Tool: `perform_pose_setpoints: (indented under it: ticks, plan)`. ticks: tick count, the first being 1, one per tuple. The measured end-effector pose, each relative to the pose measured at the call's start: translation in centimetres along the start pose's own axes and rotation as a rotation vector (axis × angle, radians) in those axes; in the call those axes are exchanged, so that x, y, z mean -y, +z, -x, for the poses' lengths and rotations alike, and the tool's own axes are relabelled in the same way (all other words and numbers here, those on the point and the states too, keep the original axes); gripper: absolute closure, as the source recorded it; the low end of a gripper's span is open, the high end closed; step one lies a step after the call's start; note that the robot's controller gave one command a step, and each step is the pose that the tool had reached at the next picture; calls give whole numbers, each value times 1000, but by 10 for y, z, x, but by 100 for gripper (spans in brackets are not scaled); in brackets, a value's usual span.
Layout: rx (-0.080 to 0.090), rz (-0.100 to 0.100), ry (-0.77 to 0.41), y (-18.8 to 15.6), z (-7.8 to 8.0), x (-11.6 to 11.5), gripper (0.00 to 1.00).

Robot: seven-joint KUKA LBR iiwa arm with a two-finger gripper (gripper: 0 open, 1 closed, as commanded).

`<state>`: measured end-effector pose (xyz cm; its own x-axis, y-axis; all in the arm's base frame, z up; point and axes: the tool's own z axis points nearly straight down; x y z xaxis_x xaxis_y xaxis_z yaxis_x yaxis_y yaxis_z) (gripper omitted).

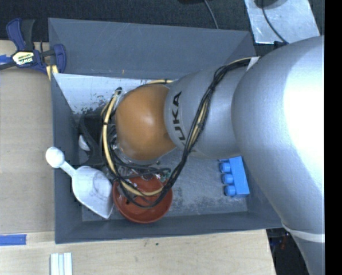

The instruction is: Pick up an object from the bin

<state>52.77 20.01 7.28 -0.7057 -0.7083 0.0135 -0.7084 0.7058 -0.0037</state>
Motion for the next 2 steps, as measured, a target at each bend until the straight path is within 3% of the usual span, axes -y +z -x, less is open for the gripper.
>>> perform_pose_setpoints:
  ticks: [2]
  plan:
    - [-3,1,4,-25,-3,1,100]
